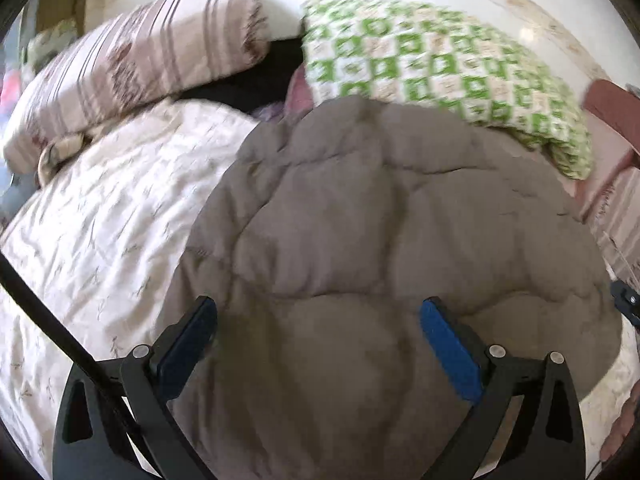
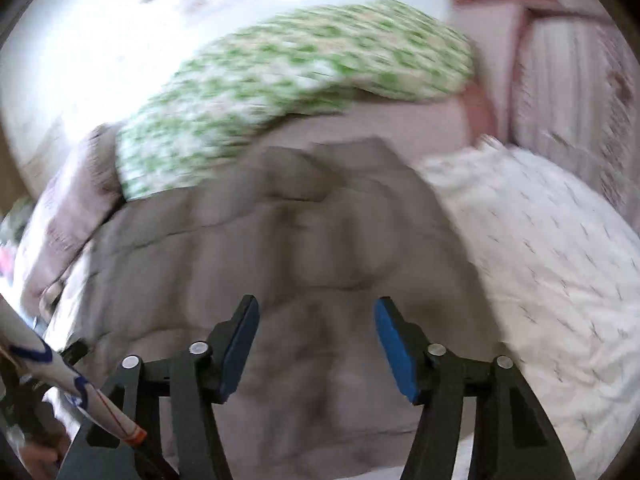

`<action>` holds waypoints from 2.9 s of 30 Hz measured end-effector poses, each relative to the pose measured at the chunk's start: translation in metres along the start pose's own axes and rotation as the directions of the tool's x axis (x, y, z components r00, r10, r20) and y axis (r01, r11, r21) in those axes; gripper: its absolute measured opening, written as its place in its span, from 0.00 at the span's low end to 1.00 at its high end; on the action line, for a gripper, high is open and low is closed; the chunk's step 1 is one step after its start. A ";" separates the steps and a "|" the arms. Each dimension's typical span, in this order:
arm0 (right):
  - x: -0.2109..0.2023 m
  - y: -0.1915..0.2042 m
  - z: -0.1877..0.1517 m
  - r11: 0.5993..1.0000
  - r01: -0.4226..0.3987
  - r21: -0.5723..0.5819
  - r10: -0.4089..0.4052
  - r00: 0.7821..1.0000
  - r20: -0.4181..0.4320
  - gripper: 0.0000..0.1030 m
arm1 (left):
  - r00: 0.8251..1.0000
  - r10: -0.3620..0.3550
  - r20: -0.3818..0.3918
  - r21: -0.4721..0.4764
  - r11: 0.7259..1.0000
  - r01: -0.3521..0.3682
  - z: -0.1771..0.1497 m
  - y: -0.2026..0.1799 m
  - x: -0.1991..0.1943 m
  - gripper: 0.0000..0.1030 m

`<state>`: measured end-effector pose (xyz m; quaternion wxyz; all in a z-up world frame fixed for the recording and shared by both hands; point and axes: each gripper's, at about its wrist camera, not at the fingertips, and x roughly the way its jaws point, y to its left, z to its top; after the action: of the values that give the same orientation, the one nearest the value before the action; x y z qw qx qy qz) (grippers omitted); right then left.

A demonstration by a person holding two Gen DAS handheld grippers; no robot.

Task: Fold large clothes

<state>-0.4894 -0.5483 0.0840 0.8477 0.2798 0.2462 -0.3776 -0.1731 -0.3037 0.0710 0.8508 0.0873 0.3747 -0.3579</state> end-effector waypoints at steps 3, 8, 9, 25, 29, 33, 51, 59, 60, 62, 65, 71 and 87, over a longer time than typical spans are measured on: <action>0.022 -0.024 -0.008 0.995 0.004 0.099 0.004 0.996 -0.084 0.58 | 0.999 0.018 -0.051 0.007 1.000 -0.017 -0.004 0.005 0.015 0.99; 0.030 -0.025 -0.013 0.994 0.014 0.109 -0.001 0.993 -0.118 0.59 | 0.998 0.031 -0.055 0.024 0.999 -0.030 -0.007 0.001 0.015 0.99; 0.026 -0.026 -0.012 0.993 0.006 0.121 0.008 0.994 -0.111 0.59 | 0.998 0.030 -0.051 0.020 0.999 -0.029 -0.006 0.002 0.013 0.99; 0.024 -0.071 -0.011 0.962 0.080 0.260 -0.044 0.989 -0.142 0.31 | 0.989 -0.003 -0.148 -0.195 0.981 -0.026 -0.001 0.061 0.028 0.99; 0.002 -0.048 -0.003 0.980 0.110 0.166 -0.106 0.994 -0.035 0.31 | 0.994 0.049 -0.093 -0.167 0.984 -0.064 0.004 0.054 0.014 0.99; -0.012 -0.007 -0.003 0.999 0.011 0.039 -0.012 0.999 0.038 0.42 | 0.997 0.071 0.027 -0.074 0.995 -0.069 0.009 0.027 -0.013 0.99; -0.006 0.080 -0.037 0.973 -0.067 -0.221 0.071 0.997 0.011 0.56 | 0.973 0.175 0.148 0.102 0.976 -0.191 -0.017 -0.040 -0.028 0.99; 0.015 0.102 -0.056 0.949 -0.076 -0.307 0.056 0.996 -0.071 0.58 | 0.969 0.180 0.167 0.178 0.962 -0.209 -0.031 -0.058 -0.018 0.99; 0.017 0.102 -0.058 0.948 -0.074 -0.309 0.053 0.996 -0.074 0.59 | 0.970 0.181 0.164 0.179 0.961 -0.210 -0.032 -0.058 -0.017 0.99; 0.020 0.100 -0.061 0.949 -0.074 -0.307 0.050 0.995 -0.085 0.60 | 0.970 0.182 0.162 0.176 0.962 -0.210 -0.033 -0.058 -0.016 0.99; 0.025 0.099 -0.063 0.951 -0.077 -0.299 0.050 0.994 -0.097 0.61 | 0.971 0.180 0.157 0.180 0.961 -0.207 -0.034 -0.059 -0.013 0.99; 0.030 0.100 -0.067 0.946 -0.064 -0.317 0.032 0.994 -0.103 0.64 | 0.970 0.184 0.161 0.189 0.959 -0.213 -0.037 -0.060 -0.010 0.99; 0.027 0.096 -0.062 0.953 -0.077 -0.292 0.043 0.992 -0.122 0.69 | 0.975 0.176 0.136 0.177 0.964 -0.199 -0.035 -0.058 -0.008 0.99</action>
<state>-0.4111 -0.4675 0.0501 0.8757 0.1781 0.3393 -0.2937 -0.2359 -0.3272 0.0589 0.8896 0.1812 0.2775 -0.3143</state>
